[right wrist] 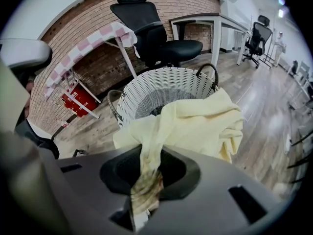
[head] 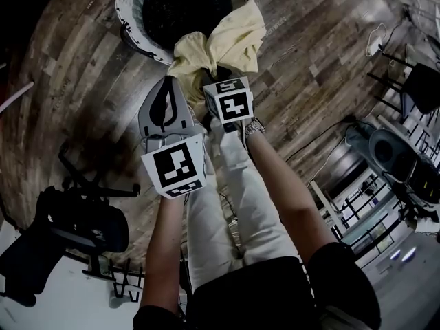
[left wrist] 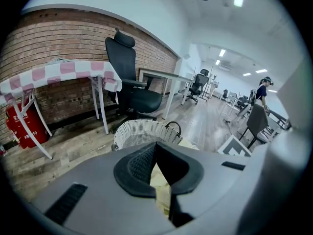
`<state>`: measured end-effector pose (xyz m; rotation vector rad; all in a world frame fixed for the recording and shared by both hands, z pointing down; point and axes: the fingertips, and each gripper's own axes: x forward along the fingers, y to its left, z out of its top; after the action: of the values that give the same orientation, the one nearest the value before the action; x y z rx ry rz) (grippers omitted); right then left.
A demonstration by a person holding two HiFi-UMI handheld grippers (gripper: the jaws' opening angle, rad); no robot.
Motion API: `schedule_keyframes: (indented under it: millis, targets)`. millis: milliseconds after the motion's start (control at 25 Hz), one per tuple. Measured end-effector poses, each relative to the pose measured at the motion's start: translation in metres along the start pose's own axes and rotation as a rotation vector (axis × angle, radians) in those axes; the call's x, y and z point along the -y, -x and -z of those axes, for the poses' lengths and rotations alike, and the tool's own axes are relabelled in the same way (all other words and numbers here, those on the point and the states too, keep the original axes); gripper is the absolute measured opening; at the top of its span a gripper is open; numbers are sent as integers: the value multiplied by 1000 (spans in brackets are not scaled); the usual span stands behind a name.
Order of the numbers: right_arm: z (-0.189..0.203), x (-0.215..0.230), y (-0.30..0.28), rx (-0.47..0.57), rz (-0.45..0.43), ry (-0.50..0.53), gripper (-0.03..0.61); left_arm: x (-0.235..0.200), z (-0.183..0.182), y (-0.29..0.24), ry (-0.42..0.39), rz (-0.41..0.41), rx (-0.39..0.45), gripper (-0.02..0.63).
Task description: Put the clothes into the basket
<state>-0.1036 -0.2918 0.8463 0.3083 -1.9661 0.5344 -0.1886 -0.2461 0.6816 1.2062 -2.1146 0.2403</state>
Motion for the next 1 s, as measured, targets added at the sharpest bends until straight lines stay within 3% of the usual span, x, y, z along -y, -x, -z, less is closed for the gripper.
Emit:
schedule_keyframes:
  millis: [320, 520, 680, 880, 920, 1000]
  targets:
    - [3, -1, -8, -16, -3, -35, 111, -8, 1, 4, 1, -2, 5, 14]
    - [7, -10, -3, -42, -25, -44, 242, -10, 1, 8, 0, -7, 5, 14]
    - [-2, -8, 11, -10, -11, -49, 276, -9, -4, 8, 2, -5, 16, 14]
    - [-26, -6, 47, 68, -13, -68, 249, 4, -19, 11, 0, 4, 33, 14]
    - [-32, -5, 56, 87, -8, -73, 217, 9, -23, 11, -2, 9, 38, 14]
    - [-42, -2, 76, 129, 19, -79, 95, 20, -33, 13, -9, 23, 47, 14]
